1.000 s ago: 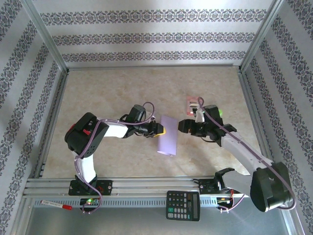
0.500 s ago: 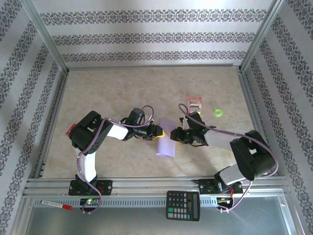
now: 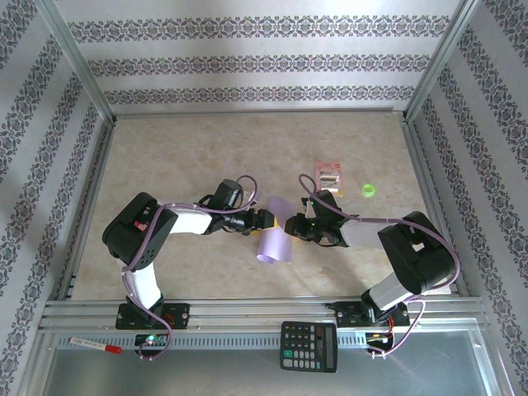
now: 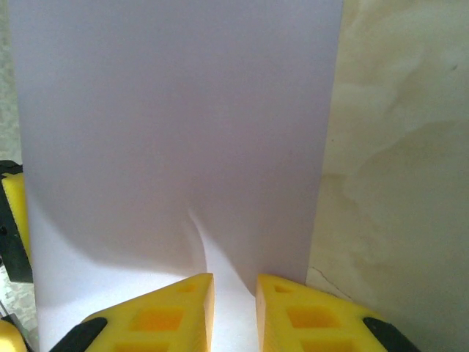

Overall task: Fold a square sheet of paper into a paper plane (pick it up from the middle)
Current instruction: First fold in half a square sheet of paper at the center of the table.

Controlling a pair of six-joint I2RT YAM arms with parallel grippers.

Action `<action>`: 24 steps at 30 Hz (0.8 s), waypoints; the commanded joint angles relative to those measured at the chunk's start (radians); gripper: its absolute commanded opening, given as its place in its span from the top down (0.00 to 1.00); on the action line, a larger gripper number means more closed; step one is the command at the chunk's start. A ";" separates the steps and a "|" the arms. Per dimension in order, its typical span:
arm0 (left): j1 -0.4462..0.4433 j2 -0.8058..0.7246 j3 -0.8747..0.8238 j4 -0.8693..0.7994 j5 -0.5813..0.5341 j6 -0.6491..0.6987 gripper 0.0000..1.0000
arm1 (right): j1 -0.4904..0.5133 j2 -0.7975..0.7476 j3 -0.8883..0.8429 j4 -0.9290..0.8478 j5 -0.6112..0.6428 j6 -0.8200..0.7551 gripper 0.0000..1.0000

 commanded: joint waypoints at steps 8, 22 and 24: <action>-0.024 -0.021 0.065 -0.348 -0.171 0.118 0.28 | 0.052 0.067 -0.021 0.116 0.029 0.048 0.80; -0.069 -0.090 0.107 -0.474 -0.266 0.128 0.23 | 0.068 0.089 -0.019 0.142 0.023 0.059 0.83; -0.096 -0.074 0.123 -0.467 -0.253 0.123 0.26 | 0.070 0.089 -0.019 0.148 0.025 0.065 0.84</action>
